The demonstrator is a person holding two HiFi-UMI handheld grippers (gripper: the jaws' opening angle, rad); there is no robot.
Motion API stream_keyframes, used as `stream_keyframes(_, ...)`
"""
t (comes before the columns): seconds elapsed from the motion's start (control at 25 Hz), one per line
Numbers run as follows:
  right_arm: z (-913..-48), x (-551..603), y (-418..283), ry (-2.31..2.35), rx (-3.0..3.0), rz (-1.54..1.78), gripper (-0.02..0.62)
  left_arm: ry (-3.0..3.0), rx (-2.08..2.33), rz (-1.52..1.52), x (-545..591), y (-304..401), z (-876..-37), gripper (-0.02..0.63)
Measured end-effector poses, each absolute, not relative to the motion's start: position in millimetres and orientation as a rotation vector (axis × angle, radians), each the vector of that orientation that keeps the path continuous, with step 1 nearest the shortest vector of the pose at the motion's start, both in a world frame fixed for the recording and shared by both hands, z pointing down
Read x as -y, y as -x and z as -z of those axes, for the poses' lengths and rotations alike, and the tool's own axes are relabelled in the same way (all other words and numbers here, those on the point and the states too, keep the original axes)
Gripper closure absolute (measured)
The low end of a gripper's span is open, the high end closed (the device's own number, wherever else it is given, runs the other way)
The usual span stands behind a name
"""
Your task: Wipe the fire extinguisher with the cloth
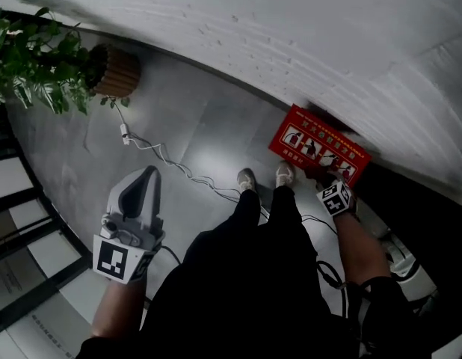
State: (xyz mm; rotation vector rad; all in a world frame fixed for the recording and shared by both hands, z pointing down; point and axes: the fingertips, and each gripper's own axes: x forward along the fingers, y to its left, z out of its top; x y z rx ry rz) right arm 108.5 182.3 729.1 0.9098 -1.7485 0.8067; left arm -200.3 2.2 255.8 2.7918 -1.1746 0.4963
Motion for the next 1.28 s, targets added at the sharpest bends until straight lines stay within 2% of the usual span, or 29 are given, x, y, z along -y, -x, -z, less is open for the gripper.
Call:
stream_keyframes(0.28,-735,-272,-188,-1.075,1.547,-0.945,0.479,-2.862,0.992,-0.518,21,159,-263,0.607)
stream_keyframes(0.48,-723,-298,-241,-1.219,1.387,-0.970,0.479,-2.869,1.003,-0.475,27,159,-256,0.607)
stream_keyframes(0.56,-702,-260,-228,-1.220,1.496,-0.824,0.479,-2.847,1.065,-0.479,27,174,-255,0.606)
stream_keyframes(0.72,-683,-122,-158,-1.146,1.796,-0.581,0.479,-2.752,1.269,-0.468,24,213,-247,0.606)
stream_keyframes(0.96,-711,60,-51,-1.006,1.913,-0.625,0.476,-2.604,1.576,-0.601,-14,280,-234,0.607)
stream_keyframes(1.16,-747,50,-53,-0.882,1.713,-0.935,0.476,-2.508,1.709,-0.648,-39,308,-225,0.606)
stream_keyframes(1.28,-750,20,-77,-0.867,1.681,-0.893,0.476,-2.509,1.729,-0.600,-39,312,-219,0.606)
